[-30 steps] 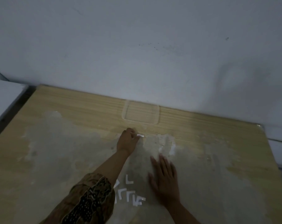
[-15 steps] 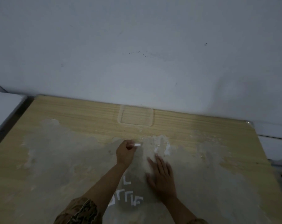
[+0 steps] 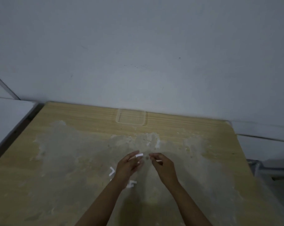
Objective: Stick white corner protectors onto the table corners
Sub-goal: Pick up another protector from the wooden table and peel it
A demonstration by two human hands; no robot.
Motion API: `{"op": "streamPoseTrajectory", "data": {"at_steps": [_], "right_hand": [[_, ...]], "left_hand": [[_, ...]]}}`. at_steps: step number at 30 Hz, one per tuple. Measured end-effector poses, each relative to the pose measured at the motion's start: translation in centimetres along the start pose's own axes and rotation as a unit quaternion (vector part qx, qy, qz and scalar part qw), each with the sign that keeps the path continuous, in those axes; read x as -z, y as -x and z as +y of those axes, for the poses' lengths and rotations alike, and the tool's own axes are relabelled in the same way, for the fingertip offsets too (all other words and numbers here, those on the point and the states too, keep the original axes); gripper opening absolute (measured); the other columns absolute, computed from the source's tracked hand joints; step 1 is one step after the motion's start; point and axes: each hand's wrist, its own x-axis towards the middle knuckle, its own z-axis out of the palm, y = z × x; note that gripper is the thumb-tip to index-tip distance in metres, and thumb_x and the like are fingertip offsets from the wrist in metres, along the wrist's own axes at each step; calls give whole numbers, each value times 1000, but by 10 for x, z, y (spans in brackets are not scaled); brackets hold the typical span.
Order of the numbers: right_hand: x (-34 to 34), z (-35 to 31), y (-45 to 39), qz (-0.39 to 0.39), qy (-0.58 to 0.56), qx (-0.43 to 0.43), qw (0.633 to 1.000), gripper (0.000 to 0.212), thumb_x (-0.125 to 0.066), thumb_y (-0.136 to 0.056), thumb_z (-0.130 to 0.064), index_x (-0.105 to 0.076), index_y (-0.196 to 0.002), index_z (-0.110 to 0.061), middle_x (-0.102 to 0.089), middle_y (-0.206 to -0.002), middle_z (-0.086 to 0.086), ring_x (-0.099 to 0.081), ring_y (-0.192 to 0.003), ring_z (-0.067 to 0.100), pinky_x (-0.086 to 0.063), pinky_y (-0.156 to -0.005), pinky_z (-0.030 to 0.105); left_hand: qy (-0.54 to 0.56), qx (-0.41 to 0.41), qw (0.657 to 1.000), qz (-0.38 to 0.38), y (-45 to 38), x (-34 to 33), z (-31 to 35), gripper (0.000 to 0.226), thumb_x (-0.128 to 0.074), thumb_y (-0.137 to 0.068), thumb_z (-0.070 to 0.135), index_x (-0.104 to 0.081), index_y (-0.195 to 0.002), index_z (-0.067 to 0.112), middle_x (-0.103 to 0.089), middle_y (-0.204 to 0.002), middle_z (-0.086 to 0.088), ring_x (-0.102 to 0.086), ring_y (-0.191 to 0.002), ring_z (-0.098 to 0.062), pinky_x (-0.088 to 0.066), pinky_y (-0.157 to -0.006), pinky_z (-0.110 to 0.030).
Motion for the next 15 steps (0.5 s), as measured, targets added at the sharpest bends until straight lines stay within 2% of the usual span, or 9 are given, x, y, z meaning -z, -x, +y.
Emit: {"op": "streamPoseTrajectory", "data": {"at_steps": [3, 7, 12, 15], "right_hand": [[12, -14, 13, -14, -17, 18, 1000, 18, -61, -93, -18, -74, -106, -21, -72, -99, -12, -65, -86, -6, -47, -74, 5], [21, -26, 30, -3, -36, 46, 998, 19, -62, -92, -15, -75, -105, -18, -74, -98, -9, -67, -85, -1, -50, -74, 9], [24, -42, 43, 30, -37, 64, 997, 13, -67, -87, -16, -76, -96, -19, -74, -88, -10, -67, -80, -2, -49, -71, 8], [23, -51, 50, 62, -35, 71, 995, 9, -71, -83, -16, -77, -89, -19, -74, -80, -10, -68, -75, -3, -50, -68, 8]], "left_hand": [[27, -21, 999, -32, 22, -16, 3, 25, -60, -89, 4, -65, -112, 8, -72, -105, -12, -69, -100, -25, -57, -81, -24], [72, -22, 995, -61, 42, -32, 5, 27, -53, -95, 12, -61, -118, 1, -67, -116, -18, -65, -110, -27, -57, -85, -26], [77, -32, 994, -70, 58, -38, 9, 22, -50, -95, 4, -63, -113, 5, -70, -111, -12, -69, -100, -21, -57, -75, -21], [81, -34, 993, -78, 66, -37, 10, 23, -49, -95, 5, -63, -113, 7, -71, -109, -9, -70, -97, -17, -57, -75, -21]]}}
